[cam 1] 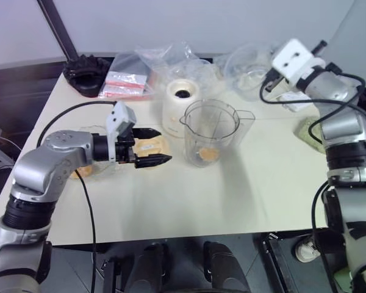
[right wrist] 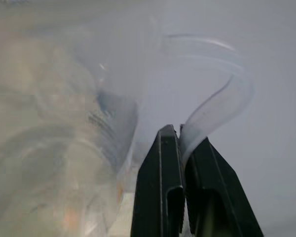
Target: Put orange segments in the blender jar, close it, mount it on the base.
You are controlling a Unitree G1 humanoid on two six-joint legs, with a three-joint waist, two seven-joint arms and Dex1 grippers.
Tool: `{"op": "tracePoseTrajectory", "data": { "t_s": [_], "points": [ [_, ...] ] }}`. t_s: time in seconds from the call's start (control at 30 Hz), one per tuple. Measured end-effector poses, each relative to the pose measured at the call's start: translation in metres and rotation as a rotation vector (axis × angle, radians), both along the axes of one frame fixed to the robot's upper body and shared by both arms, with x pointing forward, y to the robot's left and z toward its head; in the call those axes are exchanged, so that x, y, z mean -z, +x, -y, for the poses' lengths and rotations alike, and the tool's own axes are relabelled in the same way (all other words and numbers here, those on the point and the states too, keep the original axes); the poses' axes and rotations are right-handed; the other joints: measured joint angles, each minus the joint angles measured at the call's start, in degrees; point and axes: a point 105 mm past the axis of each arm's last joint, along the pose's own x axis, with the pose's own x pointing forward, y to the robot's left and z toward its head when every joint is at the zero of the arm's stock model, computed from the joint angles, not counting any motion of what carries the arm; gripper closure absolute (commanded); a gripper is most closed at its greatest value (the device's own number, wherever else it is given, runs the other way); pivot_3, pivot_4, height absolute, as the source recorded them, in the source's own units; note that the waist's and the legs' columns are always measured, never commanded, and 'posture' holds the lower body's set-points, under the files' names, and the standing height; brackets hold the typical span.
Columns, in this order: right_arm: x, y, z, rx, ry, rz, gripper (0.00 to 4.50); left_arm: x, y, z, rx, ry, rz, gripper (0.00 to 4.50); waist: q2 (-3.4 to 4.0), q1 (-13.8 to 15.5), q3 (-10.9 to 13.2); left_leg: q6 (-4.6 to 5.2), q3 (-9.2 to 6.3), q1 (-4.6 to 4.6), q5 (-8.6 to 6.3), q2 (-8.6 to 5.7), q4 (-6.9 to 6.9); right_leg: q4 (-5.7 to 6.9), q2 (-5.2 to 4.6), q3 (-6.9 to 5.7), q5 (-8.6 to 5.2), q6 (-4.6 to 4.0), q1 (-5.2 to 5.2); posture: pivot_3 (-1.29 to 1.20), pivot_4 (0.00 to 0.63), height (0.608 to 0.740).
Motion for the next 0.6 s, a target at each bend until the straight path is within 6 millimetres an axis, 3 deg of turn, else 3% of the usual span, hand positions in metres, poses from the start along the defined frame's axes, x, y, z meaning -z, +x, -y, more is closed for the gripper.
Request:
{"op": "tracePoseTrajectory", "data": {
  "t_s": [0.17,0.27,0.33,0.4,0.5,0.6],
  "points": [
    [-0.015,-0.014,0.034,0.083,0.385,-0.019,4.45,0.001,-0.003,0.001,0.019,-0.006,-0.023,0.00,0.00,0.20,0.00,0.00,-0.04,-0.01,0.00,-0.01,-0.01,0.00,-0.02,-0.01,0.00,0.00,0.00,0.00,0.150,0.740],
    [-0.012,-0.032,0.071,0.207,0.561,0.032,4.45,-0.001,-0.008,0.005,0.048,-0.013,-0.020,0.00,-0.01,0.30,-0.02,0.00,-0.06,-0.01,0.00,-0.02,-0.01,-0.01,-0.03,-0.03,-0.01,-0.01,0.03,0.00,0.150,0.740],
    [0.003,-0.044,0.096,0.308,0.632,0.056,4.45,-0.001,-0.009,0.006,0.055,-0.018,-0.025,0.00,-0.02,0.29,-0.02,0.00,-0.06,-0.01,0.00,-0.02,0.01,-0.02,-0.03,-0.03,-0.01,-0.03,0.05,0.00,0.150,0.740],
    [0.033,-0.059,0.121,0.436,0.689,0.050,4.45,-0.001,-0.009,0.007,0.059,-0.021,-0.032,0.00,-0.02,0.15,-0.02,0.00,-0.03,0.01,0.00,-0.02,0.01,-0.01,-0.02,-0.02,-0.02,-0.05,0.06,0.00,0.150,0.740],
    [0.077,-0.077,0.139,0.571,0.740,0.007,4.45,0.000,-0.009,0.007,0.061,-0.022,-0.039,0.00,0.02,-0.24,-0.04,0.01,0.06,0.08,0.00,0.00,0.01,0.04,0.00,0.03,-0.03,-0.05,0.06,0.00,0.150,0.740],
    [0.108,-0.090,0.146,0.660,0.782,-0.017,4.45,0.001,-0.009,0.007,0.063,-0.023,-0.043,0.00,0.06,-0.57,-0.04,0.01,0.16,0.24,0.00,0.02,0.01,0.17,0.03,0.11,-0.04,-0.08,0.08,0.00,0.150,0.740]
  ]
}}
